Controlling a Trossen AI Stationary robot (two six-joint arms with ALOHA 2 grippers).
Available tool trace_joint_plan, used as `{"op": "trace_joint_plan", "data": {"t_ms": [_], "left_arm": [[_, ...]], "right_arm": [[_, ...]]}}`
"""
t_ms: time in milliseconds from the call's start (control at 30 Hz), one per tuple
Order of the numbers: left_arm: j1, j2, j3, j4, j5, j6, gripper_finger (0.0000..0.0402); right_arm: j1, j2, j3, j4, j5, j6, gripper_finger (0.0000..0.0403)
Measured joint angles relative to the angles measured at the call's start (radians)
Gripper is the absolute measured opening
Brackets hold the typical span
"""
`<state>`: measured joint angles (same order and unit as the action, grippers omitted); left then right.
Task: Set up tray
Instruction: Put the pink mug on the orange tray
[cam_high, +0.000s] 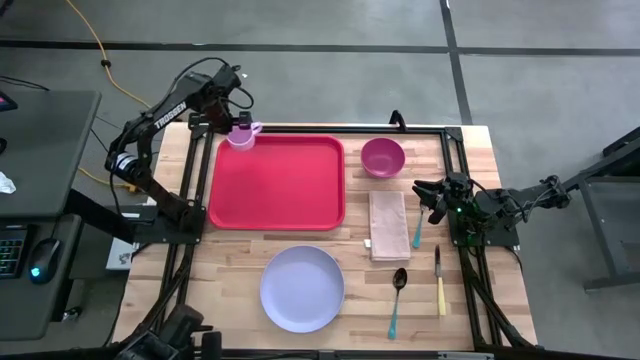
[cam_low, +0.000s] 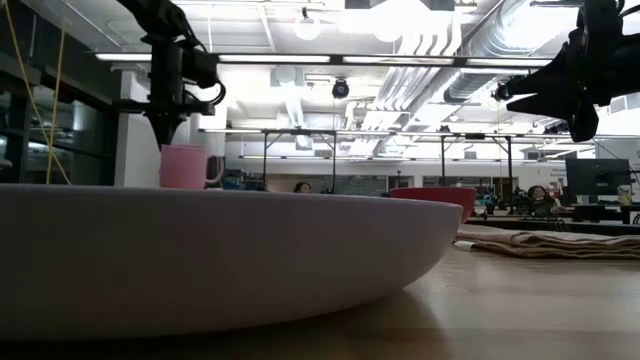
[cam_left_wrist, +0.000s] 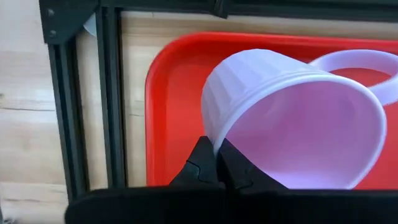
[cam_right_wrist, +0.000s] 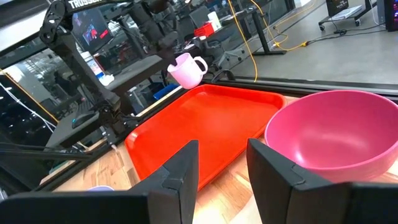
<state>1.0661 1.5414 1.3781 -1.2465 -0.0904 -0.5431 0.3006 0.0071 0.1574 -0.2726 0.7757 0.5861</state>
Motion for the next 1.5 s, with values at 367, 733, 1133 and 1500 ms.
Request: {"op": "trace_joint_plan", "data": {"t_ms": [367, 733, 1133, 1500], "left_arm": [[0.001, 0.002, -0.01, 0.043, -0.034, -0.065, 0.0012], [-0.01, 0.002, -0.06, 0.033, -0.049, -0.063, 0.0012], [-0.046, 0.001, -0.118, 0.036, -0.117, -0.063, 0.0012], [-0.055, 0.001, -0.155, 0.083, -0.15, -0.09, 0.0012]], "right_arm": [[0.0, 0.0, 0.0, 0.0, -0.001, 0.0, 0.0113], [0.0, 0.0, 0.0, 0.0, -0.007, 0.017, 0.0113], [0.0, 0.0, 0.0, 0.0, -0.008, 0.027, 0.0113], [0.0, 0.0, 0.0, 0.0, -0.008, 0.027, 0.0113]]}}
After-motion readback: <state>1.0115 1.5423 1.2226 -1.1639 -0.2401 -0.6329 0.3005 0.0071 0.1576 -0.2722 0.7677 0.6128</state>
